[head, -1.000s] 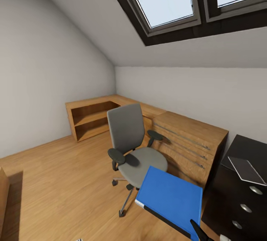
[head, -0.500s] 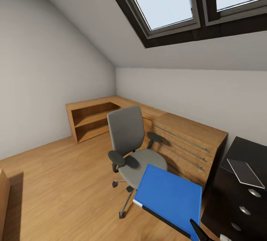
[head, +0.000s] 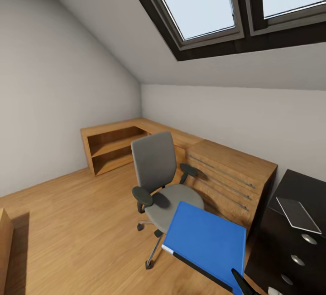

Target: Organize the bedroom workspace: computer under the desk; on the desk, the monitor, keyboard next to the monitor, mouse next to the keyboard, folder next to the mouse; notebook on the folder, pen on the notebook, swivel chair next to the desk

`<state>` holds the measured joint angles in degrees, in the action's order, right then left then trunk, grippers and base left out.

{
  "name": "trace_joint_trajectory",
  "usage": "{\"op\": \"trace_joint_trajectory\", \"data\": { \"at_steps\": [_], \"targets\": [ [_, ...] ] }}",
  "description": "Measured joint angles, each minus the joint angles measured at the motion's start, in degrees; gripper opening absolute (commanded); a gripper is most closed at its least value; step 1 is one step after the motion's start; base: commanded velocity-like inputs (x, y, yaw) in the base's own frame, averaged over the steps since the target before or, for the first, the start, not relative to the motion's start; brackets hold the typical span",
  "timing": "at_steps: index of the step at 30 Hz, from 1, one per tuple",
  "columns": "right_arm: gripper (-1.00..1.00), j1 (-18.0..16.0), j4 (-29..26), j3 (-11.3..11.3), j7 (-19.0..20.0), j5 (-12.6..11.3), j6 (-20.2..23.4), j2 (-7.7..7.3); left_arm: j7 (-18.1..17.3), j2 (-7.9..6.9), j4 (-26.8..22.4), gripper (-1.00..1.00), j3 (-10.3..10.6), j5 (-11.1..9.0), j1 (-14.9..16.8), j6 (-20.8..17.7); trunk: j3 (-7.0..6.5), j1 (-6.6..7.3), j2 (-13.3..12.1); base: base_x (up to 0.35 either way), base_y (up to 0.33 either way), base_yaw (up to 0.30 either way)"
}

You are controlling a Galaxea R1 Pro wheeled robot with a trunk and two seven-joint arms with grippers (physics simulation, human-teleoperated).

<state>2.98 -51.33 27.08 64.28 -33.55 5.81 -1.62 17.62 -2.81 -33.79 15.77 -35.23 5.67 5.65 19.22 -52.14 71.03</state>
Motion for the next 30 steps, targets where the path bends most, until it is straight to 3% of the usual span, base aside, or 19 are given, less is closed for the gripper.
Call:
{"op": "trace_joint_trajectory", "data": {
  "at_steps": [15,16,17,20,30],
  "targets": [
    [-1.00,0.00,3.30,0.11,-2.23,-0.03,-4.84,0.05,0.00,1.53,1.91,1.00,0.30,0.30,0.00,0.02,-2.70,3.30,-6.02,0.000,0.000,-0.230],
    [-1.00,0.00,3.33,0.12,-3.18,-0.07,-5.03,0.05,0.00,2.03,2.36,1.00,0.45,1.33,0.00,0.03,-2.87,3.51,-6.42,0.000,0.000,-0.298],
    [-1.00,0.00,3.35,0.12,-4.28,-0.09,-5.20,0.05,0.01,2.55,3.00,1.00,0.53,3.84,-0.02,0.03,-3.05,3.73,-6.82,0.000,0.000,-0.298],
    [-1.00,0.00,3.36,0.12,-4.94,-0.10,-5.30,0.08,0.08,2.97,3.46,1.00,0.55,6.48,-0.01,0.13,-3.59,4.39,-8.02,0.000,0.000,-0.299],
    [-1.00,0.00,4.36,0.07,-8.06,-0.16,-9.94,0.07,0.10,3.30,3.69,1.00,0.55,7.51,-0.01,0.09,-5.39,6.59,-12.04,0.000,0.000,-0.300]
  ]
}}
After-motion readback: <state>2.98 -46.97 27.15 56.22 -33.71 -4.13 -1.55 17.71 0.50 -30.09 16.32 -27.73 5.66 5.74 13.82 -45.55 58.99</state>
